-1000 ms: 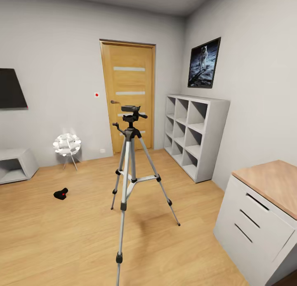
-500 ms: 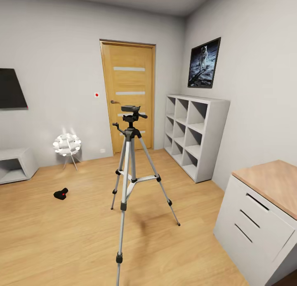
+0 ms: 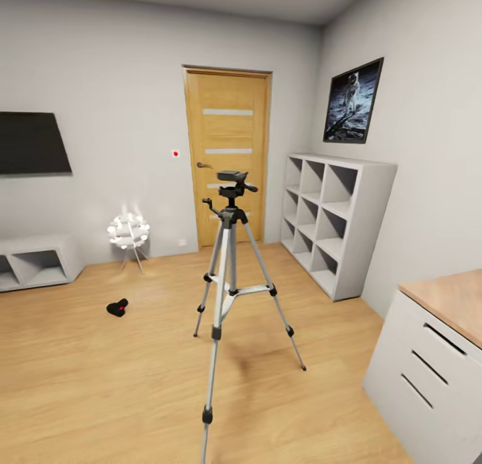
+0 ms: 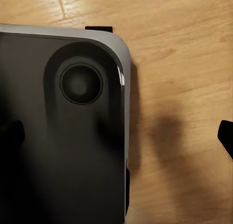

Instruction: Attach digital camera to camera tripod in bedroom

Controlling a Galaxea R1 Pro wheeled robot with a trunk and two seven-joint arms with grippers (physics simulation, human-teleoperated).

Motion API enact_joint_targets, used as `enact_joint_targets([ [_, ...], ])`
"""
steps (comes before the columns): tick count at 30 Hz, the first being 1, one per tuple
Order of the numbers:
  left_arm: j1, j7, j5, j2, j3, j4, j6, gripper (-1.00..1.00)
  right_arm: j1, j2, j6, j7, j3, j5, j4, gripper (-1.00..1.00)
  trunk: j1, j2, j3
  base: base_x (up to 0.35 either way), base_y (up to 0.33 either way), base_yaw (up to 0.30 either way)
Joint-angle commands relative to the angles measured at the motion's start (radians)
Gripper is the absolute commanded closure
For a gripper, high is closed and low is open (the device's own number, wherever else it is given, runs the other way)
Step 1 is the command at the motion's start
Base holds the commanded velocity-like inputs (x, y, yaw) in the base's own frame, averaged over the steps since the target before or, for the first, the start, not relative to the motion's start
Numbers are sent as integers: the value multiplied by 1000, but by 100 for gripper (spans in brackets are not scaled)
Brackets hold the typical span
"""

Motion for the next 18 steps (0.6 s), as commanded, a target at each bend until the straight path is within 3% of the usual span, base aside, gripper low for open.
enact_joint_targets([
  [1, 0, 0, 1, 0, 0, -1, 0, -100, 0, 0, -9, -1, 0, 0, 0, -100, 0, 0, -1, 0, 151, 272],
  [18, 0, 0, 1, 0, 0, -1, 0, -100, 0, 0, -104, -1, 0, 0, 0, -100, 0, 0, -1, 0, 282, 286],
])
